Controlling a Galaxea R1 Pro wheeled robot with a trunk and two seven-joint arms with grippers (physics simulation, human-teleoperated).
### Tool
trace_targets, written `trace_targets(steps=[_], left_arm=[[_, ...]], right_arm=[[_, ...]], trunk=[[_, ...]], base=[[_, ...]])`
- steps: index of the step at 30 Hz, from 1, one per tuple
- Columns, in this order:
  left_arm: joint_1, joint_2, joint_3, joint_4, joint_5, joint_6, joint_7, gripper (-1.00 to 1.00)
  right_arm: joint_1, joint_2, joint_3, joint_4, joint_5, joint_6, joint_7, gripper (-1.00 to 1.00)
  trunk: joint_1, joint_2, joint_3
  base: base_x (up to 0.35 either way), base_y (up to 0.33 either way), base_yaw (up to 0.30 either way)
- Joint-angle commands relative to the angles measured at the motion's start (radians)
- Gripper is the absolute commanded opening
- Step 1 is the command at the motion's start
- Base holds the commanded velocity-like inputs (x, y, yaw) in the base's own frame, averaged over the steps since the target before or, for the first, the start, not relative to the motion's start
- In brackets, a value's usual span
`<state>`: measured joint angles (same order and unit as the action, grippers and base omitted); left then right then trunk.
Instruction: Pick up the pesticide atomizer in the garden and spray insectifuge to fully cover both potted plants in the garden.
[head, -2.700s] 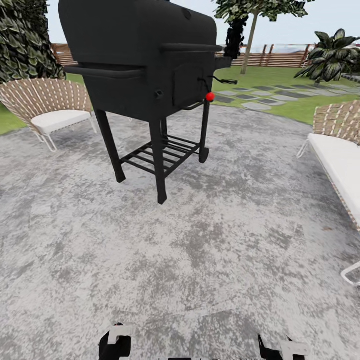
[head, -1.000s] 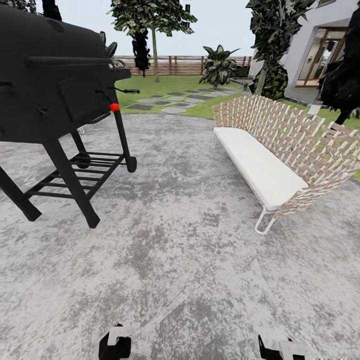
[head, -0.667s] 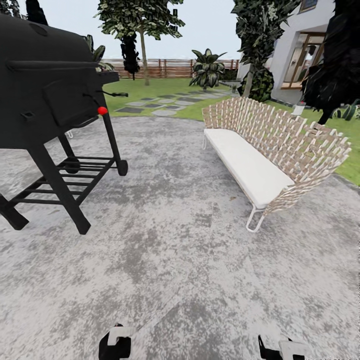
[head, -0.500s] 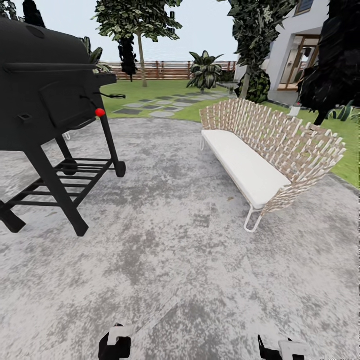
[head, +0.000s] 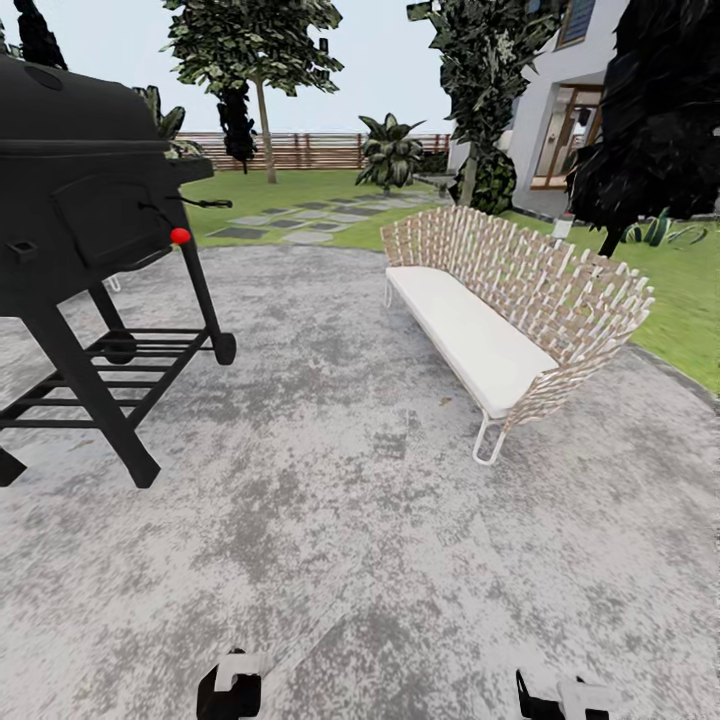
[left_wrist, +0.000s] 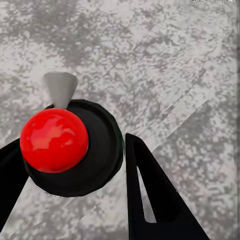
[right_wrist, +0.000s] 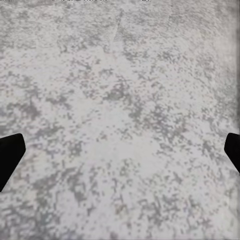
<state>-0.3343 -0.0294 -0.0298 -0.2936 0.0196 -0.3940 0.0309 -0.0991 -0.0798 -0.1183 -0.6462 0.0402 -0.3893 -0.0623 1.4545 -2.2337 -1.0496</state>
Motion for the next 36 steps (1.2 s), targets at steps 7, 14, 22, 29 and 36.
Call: trace_targets(steps=[7, 14, 22, 29, 36], left_arm=[[0.0, 0.0, -0.004, 0.001, 0.002, -0.003, 0.003, -1.0], [0.0, 0.0, -0.004, 0.001, 0.002, -0.003, 0.003, -1.0], [0.0, -0.001, -0.004, 0.001, 0.002, -0.003, 0.003, -1.0], [0.0, -0.001, -0.004, 0.001, 0.002, -0.003, 0.003, -1.0], [0.0, -0.001, -0.003, -0.001, 0.002, -0.003, 0.003, -1.0]], right_arm=[[-0.001, 0.0, 0.002, 0.004, 0.005, -0.002, -0.005, 1.0], [-0.001, 0.0, 0.002, 0.008, 0.006, -0.002, -0.005, 1.0], [-0.001, 0.0, 0.002, 0.007, 0.006, -0.002, -0.005, 1.0], [-0.001, 0.0, 0.002, 0.008, 0.006, -0.002, -0.005, 1.0], [-0.001, 0.0, 0.002, 0.009, 0.007, -0.002, -0.005, 1.0]], trunk=[[0.0, 0.0, 0.01], [0.0, 0.0, 0.021], [0.0, 0.0, 0.024], [0.0, 0.0, 0.033], [0.0, 0.0, 0.044]], base=[[0.0, 0.0, -0.105], [0.0, 0.0, -0.012], [0.0, 0.0, 0.0], [0.0, 0.0, 0.0], [0.003, 0.0, 0.0]])
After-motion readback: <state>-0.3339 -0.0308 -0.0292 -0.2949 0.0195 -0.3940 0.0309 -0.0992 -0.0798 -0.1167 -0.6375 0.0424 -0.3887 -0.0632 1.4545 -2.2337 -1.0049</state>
